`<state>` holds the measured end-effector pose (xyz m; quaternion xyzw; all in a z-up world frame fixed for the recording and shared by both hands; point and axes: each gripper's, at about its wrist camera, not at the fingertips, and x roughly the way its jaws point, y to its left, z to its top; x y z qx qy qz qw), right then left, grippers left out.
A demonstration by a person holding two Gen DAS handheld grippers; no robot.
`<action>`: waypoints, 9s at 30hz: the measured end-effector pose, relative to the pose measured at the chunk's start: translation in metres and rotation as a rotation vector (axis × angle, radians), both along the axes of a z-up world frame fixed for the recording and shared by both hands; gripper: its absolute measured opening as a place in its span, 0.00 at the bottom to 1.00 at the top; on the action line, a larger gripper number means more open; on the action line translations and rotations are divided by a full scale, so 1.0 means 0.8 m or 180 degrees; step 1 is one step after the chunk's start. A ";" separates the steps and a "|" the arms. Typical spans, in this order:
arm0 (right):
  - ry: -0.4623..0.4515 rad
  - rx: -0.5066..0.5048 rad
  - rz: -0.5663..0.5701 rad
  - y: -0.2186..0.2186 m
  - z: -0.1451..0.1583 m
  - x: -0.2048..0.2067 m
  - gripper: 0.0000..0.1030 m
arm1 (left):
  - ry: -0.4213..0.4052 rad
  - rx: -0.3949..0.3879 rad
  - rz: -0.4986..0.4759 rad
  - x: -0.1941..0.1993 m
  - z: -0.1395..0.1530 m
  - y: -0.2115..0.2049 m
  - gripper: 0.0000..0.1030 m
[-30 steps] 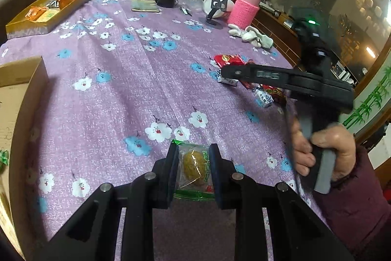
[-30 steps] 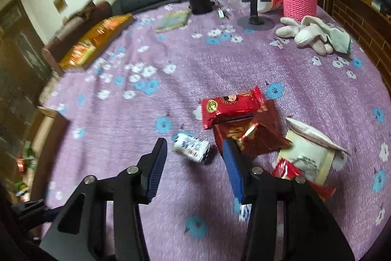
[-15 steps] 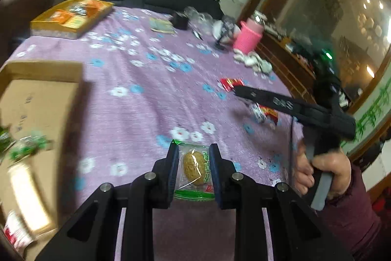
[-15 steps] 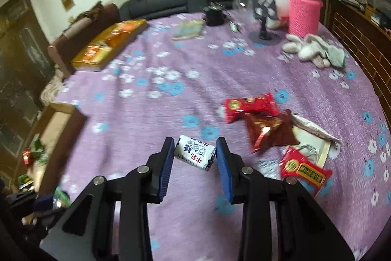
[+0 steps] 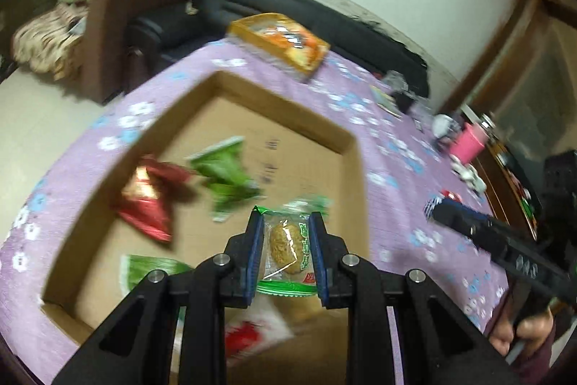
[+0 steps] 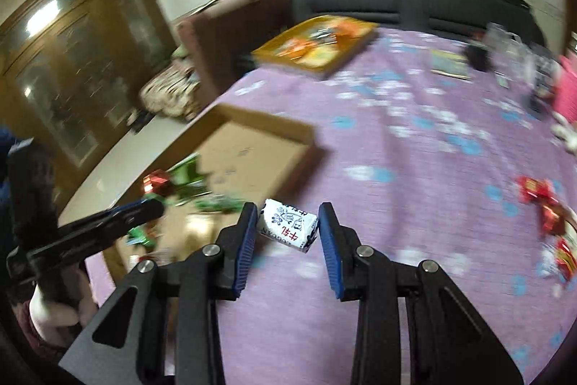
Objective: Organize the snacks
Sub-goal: 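Carry both items into the cardboard box and release them, then move both grippers back over the remaining snacks on the table, then grasp the black-white candy with the left gripper while the right grasps the red snack bar, then carry both items into the cardboard box and open both grippers, then move both grippers back toward the red wrapped snacks on the table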
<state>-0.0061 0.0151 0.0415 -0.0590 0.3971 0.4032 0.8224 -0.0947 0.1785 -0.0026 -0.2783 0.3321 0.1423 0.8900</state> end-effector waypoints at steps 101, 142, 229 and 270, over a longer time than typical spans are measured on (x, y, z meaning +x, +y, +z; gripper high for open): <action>-0.0097 -0.0422 -0.1454 -0.362 -0.085 0.134 0.69 | 0.0274 0.0548 -0.1981 0.248 -0.022 -0.365 0.17; 0.0040 -0.0071 -0.0133 -0.025 -0.010 -0.026 0.22 | 0.0024 0.0015 0.0037 -0.019 -0.010 -0.024 0.16; 0.0151 0.0066 -0.1286 -0.245 -0.043 0.023 0.48 | 0.0715 0.1465 -0.0749 0.046 0.020 -0.245 0.77; 0.0696 -0.0195 -0.0532 -0.224 -0.052 0.178 0.41 | 0.0617 0.0615 -0.1077 0.079 -0.022 -0.228 0.77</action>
